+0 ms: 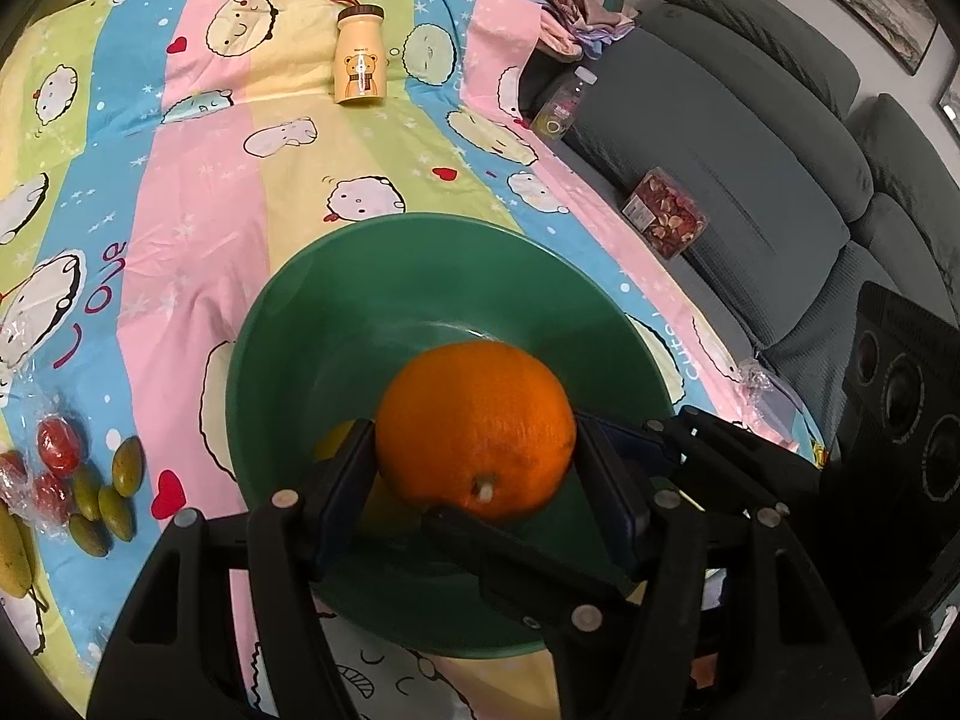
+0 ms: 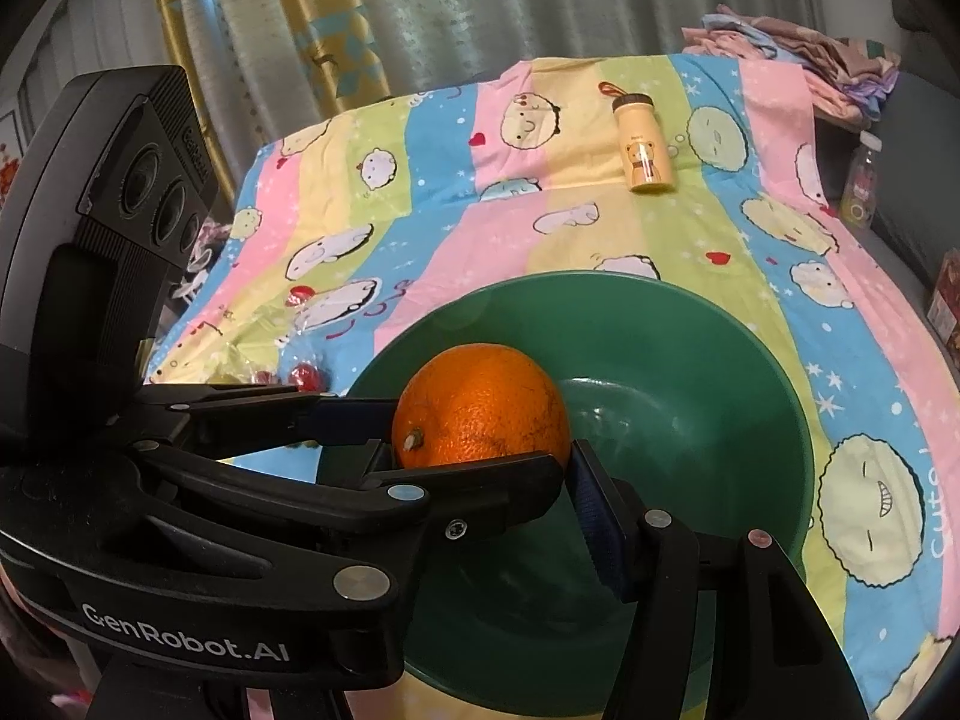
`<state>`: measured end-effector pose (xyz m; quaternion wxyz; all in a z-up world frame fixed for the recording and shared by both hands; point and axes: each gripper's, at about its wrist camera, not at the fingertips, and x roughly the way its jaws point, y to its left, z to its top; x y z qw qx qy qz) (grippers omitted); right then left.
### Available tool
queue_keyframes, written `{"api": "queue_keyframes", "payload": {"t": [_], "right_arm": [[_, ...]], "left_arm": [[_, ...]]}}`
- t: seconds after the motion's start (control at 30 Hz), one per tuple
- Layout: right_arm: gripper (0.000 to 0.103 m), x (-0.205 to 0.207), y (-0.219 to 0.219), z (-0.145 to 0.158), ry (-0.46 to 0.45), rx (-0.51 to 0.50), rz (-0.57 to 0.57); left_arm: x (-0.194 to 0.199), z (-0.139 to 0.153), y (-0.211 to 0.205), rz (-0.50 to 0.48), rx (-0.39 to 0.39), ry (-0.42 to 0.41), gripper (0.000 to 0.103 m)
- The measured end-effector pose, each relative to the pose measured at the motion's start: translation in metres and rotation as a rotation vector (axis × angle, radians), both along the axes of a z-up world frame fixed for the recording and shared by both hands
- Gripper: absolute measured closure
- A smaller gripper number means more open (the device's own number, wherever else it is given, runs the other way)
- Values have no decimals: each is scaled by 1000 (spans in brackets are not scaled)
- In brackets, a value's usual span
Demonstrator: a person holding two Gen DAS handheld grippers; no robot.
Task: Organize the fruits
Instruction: 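Lower the orange into the bowl and open the left tool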
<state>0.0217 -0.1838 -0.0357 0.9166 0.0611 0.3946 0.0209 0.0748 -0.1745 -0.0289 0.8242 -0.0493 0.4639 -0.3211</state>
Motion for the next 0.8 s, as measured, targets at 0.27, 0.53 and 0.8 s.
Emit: {"api": "queue_keyframes", "payload": {"t": [0.27,0.53,0.8], "right_arm": [[41,-1,4,6,-19,6,9],[41,-5,9,12,-34,-4,6],[40,-9,17,23,-55,-7,10]], "left_arm": [[-4,8,2,5,-3,-42,34],[-4,12,15,44,-7,-62,21],[-16,26,31,79,-17,-106,18]]}}
